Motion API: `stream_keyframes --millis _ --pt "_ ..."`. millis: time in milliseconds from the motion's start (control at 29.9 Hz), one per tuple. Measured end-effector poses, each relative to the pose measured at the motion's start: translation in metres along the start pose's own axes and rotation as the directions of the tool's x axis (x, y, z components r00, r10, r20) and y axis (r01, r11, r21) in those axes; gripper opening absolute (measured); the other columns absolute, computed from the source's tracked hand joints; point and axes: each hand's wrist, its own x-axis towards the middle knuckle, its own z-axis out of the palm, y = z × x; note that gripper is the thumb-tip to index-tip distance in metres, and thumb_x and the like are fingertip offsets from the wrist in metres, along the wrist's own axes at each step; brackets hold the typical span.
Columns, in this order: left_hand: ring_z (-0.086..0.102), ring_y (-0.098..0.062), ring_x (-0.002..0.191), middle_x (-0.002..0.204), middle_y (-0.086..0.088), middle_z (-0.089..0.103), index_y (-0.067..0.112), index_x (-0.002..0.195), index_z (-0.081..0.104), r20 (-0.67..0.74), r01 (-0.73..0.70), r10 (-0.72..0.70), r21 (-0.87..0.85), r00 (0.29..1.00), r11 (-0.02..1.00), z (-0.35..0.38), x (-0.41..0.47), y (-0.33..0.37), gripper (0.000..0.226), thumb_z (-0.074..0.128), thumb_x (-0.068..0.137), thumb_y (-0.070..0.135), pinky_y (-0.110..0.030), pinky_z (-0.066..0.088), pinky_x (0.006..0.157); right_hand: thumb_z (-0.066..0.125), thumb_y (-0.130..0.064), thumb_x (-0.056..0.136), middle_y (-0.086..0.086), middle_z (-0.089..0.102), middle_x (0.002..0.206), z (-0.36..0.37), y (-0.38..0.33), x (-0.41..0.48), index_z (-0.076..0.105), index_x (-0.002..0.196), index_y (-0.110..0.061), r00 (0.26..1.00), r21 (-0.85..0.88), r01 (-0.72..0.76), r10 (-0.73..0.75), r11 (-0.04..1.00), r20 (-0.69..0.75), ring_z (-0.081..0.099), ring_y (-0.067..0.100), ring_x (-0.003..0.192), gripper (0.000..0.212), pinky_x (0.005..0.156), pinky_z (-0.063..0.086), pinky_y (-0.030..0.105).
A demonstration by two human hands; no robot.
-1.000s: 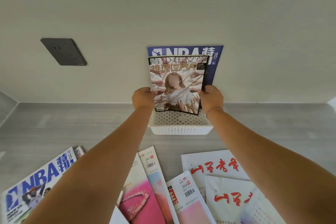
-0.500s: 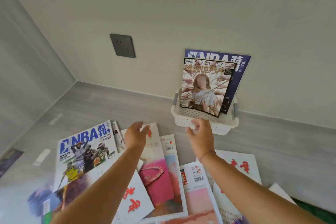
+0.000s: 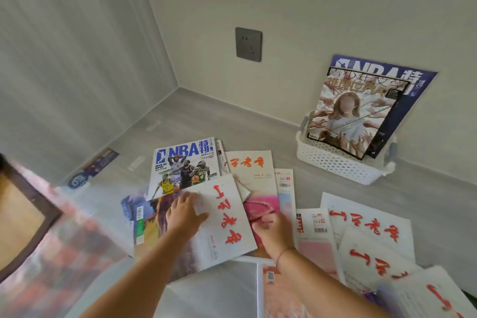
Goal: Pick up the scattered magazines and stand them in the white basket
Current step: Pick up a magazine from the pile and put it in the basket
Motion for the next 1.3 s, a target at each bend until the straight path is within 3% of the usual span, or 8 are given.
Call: stream_keyframes --millis 134,267,535,635,702,802,935,1303 --pt "0.021 -0.027 0.142 0.155 -0.001 0.023 0.025 0.145 0.024 0.085 -0.058 0.047 0.129 0.995 0.990 -0.014 0.019 -0.019 0.091 0.069 0.072 0.054 -0.050 0.014 0.115 0.062 -0.020 0.081 0.009 0.066 0.083 0.022 0.015 -0.027 0.061 0.090 -0.008 0.979 0.021 -0.193 0.191 0.981 0.077 0.062 0.023 0.078 0.015 0.077 0.054 0.038" --pt "0.031 -0.027 0.136 0.148 -0.003 0.032 0.022 0.145 0.023 0.147 -0.112 0.086 0.177 0.985 0.978 -0.026 0.037 -0.023 0.098 0.070 0.067 0.058 -0.053 0.023 0.114 0.058 -0.018 0.086 0.011 0.059 0.074 0.046 0.015 -0.048 0.060 0.087 -0.003 0.914 0.177 -0.396 0.370 0.901 0.165 0.058 0.022 0.065 0.015 0.074 0.056 0.038" --pt "0.034 -0.029 0.128 0.133 -0.006 0.039 0.026 0.139 0.036 0.167 -0.178 0.149 0.180 0.975 0.967 -0.042 0.055 -0.028 0.087 0.073 0.066 0.056 -0.054 0.035 0.105 0.047 0.002 0.090 0.005 0.022 0.054 0.082 0.002 -0.052 0.037 0.076 -0.003 0.801 0.726 -0.534 0.534 0.433 0.271 0.022 0.016 0.045 0.018 0.077 0.052 0.038" --pt "0.040 -0.028 0.123 0.129 -0.007 0.045 0.024 0.136 0.039 0.188 -0.185 0.154 0.162 0.970 0.969 -0.046 0.063 -0.030 0.082 0.075 0.067 0.052 -0.050 0.038 0.103 0.054 -0.001 0.087 0.003 0.029 0.050 0.092 0.006 -0.057 0.047 0.083 -0.003 0.825 0.711 -0.486 0.536 0.508 0.180 0.029 0.015 0.043 0.009 0.052 0.034 0.029" --pt "0.052 -0.026 0.109 0.116 -0.006 0.055 0.019 0.126 0.050 0.262 -0.176 0.151 0.075 0.953 0.982 -0.050 0.069 -0.031 0.069 0.075 0.069 0.048 -0.043 0.045 0.096 0.063 -0.008 0.084 0.010 0.056 0.069 0.101 0.007 -0.061 0.056 0.095 -0.001 0.854 0.699 -0.399 0.518 0.593 0.048 0.056 0.024 0.064 0.015 0.070 0.054 0.038" --pt "0.061 -0.022 0.087 0.094 -0.002 0.066 0.017 0.104 0.065 0.435 -0.223 0.201 0.000 0.878 0.975 -0.052 0.073 -0.033 0.041 0.071 0.074 0.045 -0.035 0.052 0.084 0.070 -0.015 0.080 0.006 0.065 0.113 0.109 0.000 -0.062 0.058 0.115 -0.010 0.869 0.694 -0.289 0.484 0.659 -0.098 0.059 0.030 0.109 0.037 0.098 0.047 0.050" --pt "0.061 -0.026 0.093 0.098 -0.006 0.066 0.019 0.102 0.062 0.475 -0.154 0.239 -0.212 0.847 0.965 -0.056 0.077 -0.028 0.032 0.068 0.080 0.041 -0.037 0.047 0.087 0.070 -0.009 0.080 0.008 0.068 0.112 0.098 -0.012 -0.056 0.063 0.103 -0.014 0.905 0.764 -0.246 0.424 0.596 -0.040 0.061 0.030 0.106 0.025 0.095 0.049 0.052" --pt "0.063 -0.024 0.088 0.090 -0.007 0.067 0.019 0.088 0.061 0.337 -0.019 0.348 -0.694 0.875 0.720 -0.069 0.070 0.094 0.013 0.067 0.083 0.030 -0.036 0.049 0.084 0.052 0.006 0.087 0.009 0.064 0.096 -0.025 -0.023 -0.016 0.061 0.098 -0.012 0.955 0.603 -0.094 0.242 0.792 -0.169 0.061 0.027 0.094 0.023 0.067 0.052 0.031"
